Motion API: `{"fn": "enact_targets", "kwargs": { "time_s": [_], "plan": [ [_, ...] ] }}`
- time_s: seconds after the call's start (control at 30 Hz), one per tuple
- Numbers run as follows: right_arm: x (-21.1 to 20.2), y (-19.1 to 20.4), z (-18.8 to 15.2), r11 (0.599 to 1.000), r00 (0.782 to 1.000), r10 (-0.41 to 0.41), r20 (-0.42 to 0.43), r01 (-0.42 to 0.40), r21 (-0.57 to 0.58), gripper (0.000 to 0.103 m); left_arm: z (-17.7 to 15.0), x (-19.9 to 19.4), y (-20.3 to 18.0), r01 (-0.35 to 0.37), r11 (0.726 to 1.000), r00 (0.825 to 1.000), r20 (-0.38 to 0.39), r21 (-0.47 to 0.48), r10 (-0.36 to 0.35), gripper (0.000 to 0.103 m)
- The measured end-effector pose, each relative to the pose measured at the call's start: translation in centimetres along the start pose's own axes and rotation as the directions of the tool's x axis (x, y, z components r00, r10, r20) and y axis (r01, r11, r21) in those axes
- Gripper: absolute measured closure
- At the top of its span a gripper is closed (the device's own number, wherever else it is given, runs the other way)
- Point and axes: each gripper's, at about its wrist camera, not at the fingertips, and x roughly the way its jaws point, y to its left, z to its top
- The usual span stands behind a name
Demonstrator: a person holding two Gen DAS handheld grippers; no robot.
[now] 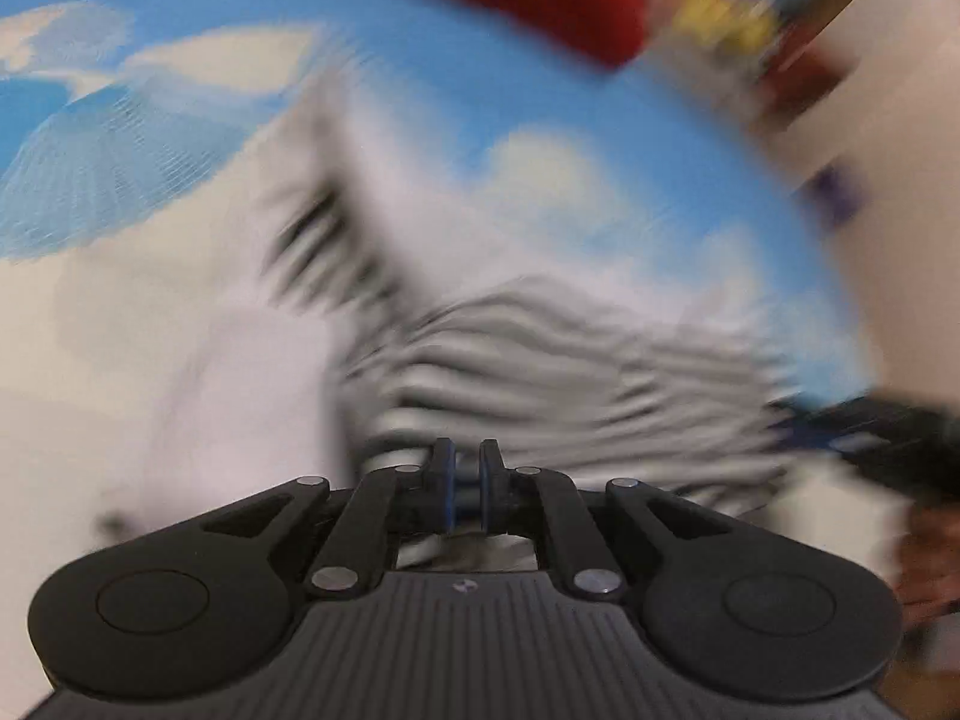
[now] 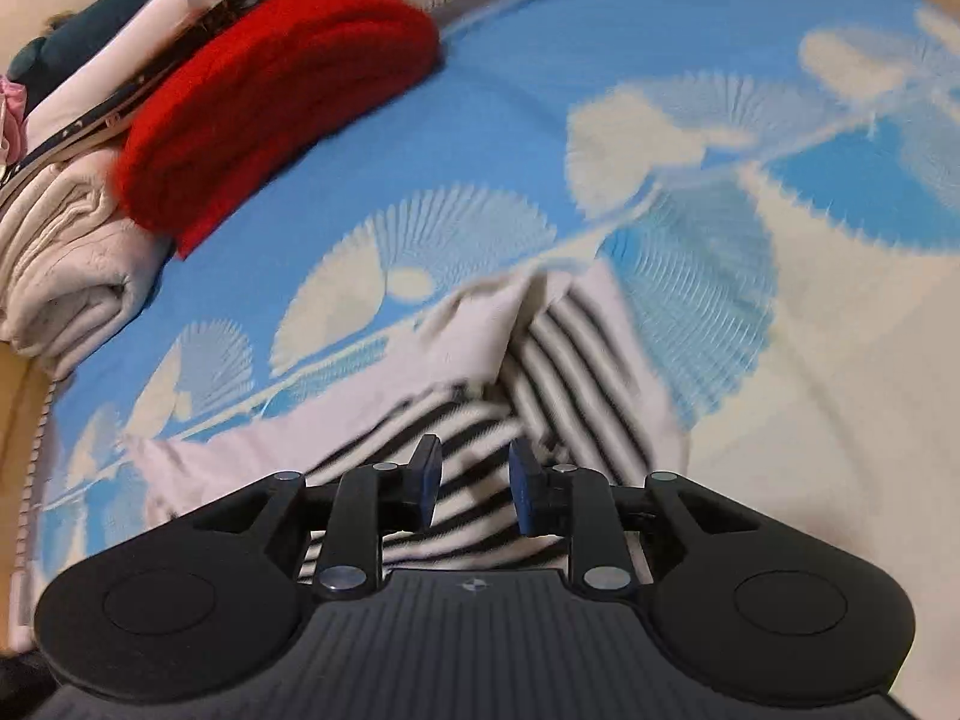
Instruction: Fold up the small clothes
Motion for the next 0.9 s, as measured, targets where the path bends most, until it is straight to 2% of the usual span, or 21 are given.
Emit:
{"fn": "enact_targets", "kwargs": {
  "time_s": [0.03,0.1,0.13,0.2,0.27,0.33,0.4,0.43,0.5,0.57,0.63,0.73,0.83,0.9],
  "plan": [
    [0.8,-0.3,-0.2,1.0,0.999,-0.013,-0.045,0.013,0.016,0.077,-0.1,0.5,0.6,-0.037,0.999,0.999,-0.01,-0.007,0.037,0.101],
    [2.5,-0.9,-0.5,0.998,0.988,-0.064,-0.137,0.066,0.009,0.077,0.2,0.2,1.6,0.0,0.998,1.0,0.011,-0.063,0.001,0.101],
    [3.2,-1.2,-0.7,0.996,0.981,-0.09,-0.169,0.091,0.001,0.077,0.3,-0.3,1.7,-0.003,0.999,0.999,0.036,-0.053,0.005,0.101],
    [3.5,-1.6,-0.6,0.996,0.982,-0.09,-0.166,0.093,0.01,0.078,0.5,-1.4,1.1,-0.009,1.0,0.995,0.097,0.007,0.009,0.101],
    [2.9,-1.4,-0.1,0.997,0.989,-0.073,-0.127,0.076,0.021,0.077,0.8,-2.2,0.9,0.025,0.999,0.992,0.125,0.033,-0.029,0.099],
    [2.2,-0.9,0.1,1.0,0.996,-0.031,-0.083,0.031,0.001,0.076,0.8,-1.8,0.8,0.039,0.998,0.994,0.104,0.053,-0.045,0.098],
    [2.6,-0.6,-0.1,1.0,0.994,-0.011,-0.113,0.008,-0.03,0.072,0.8,-0.5,1.2,-0.006,0.996,1.0,0.005,0.087,0.005,0.096],
    [3.3,-0.8,-0.4,0.999,0.987,-0.029,-0.155,0.023,-0.041,0.072,0.7,-0.1,1.4,-0.038,0.993,0.999,-0.026,0.108,0.041,0.089],
    [4.1,-1.3,-0.8,0.996,0.977,-0.08,-0.198,0.071,-0.054,0.075,0.8,-1.5,1.6,-0.042,0.993,0.999,0.0,0.107,0.043,0.088],
    [2.2,-1.1,-0.5,0.994,0.979,-0.106,-0.173,0.1,-0.046,0.075,0.7,-4.3,1.2,-0.058,0.987,0.996,0.082,0.148,0.046,0.087],
    [-1.5,-0.9,-0.1,0.996,0.994,-0.079,-0.081,0.076,-0.043,0.074,0.0,-7.2,0.5,-0.065,0.981,0.987,0.156,0.183,0.036,0.085],
    [-7.6,-1.0,-0.5,0.995,0.994,-0.087,0.059,0.09,-0.05,0.072,-1.4,-10.9,0.4,-0.034,0.988,0.982,0.189,0.15,0.005,0.085],
    [-12.9,-2.6,-2.0,0.999,0.992,-0.041,0.119,0.044,-0.021,0.072,-3.6,-15.1,0.3,-0.03,0.99,0.977,0.214,0.137,0.0,0.085],
    [-16.3,-3.6,-4.4,0.999,0.988,-0.031,0.151,0.037,-0.038,0.071,-5.9,-17.9,0.2,-0.032,0.991,0.974,0.227,0.127,0.002,0.085]
  ]
}}
